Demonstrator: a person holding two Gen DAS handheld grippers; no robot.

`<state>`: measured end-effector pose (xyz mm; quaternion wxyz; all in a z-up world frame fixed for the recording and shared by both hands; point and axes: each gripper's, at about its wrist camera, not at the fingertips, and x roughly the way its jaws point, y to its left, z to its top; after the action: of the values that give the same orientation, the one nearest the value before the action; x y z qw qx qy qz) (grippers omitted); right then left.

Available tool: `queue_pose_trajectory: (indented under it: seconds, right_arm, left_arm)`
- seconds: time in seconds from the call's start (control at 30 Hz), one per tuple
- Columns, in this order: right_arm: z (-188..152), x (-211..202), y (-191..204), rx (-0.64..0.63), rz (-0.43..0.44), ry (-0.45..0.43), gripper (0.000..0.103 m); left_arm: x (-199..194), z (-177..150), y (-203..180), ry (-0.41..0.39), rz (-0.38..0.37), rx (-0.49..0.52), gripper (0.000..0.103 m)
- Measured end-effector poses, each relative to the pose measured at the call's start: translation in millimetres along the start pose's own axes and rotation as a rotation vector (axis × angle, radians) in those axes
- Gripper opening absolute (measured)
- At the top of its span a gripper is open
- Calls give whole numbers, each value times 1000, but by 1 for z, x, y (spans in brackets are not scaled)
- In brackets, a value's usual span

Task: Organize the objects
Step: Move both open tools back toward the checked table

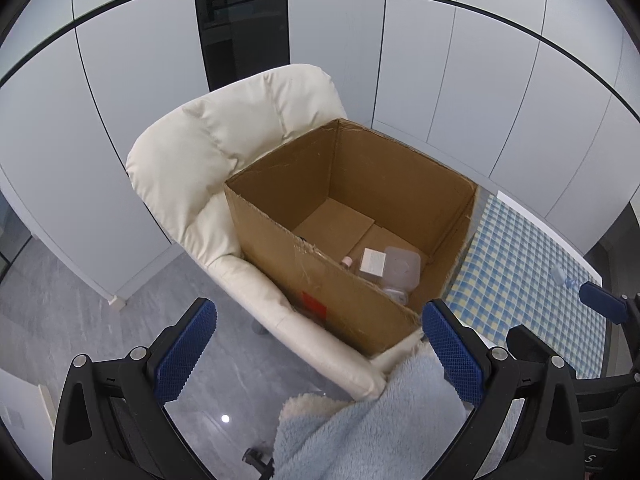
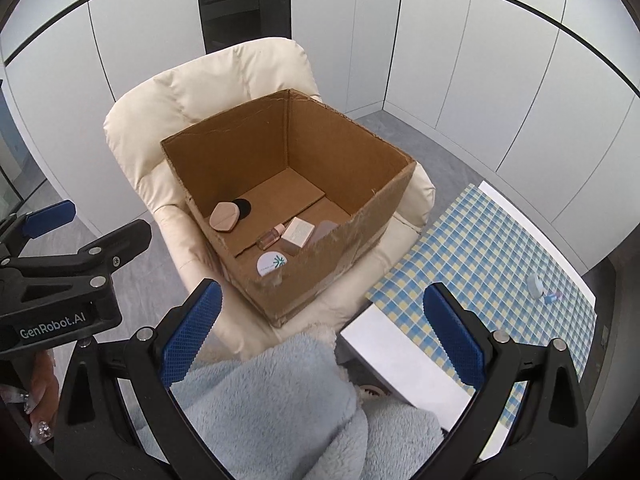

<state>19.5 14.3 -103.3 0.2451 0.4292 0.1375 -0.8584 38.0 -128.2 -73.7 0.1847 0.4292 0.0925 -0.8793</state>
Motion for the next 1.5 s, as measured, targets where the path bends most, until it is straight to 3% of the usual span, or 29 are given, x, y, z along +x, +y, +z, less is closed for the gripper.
queue_pose_trajectory:
  seconds: [0.4,0.63,0.83,1.0,1.5]
  right_arm:
    - [-45,-46,-2,14,-37,-1,102]
    - [-81,-75,-16,74,-9,-1,102]
    - [-110,-89,-40,167,-18,-4,102]
    - [-115,-102,-62,241,-17,-43,102]
    - [-119,-103,-73,280,-34,-44,102]
  left_arm:
    - [-18,-45,1,47,-5,41,102]
    - [-34,-54,-17,14,-72,39,102]
    - [-36,-70,-41,41,-118,73,102]
    - [-37,-77,-56,49,-120,129,102]
    - [-32,-75,-59,60,-113,114,102]
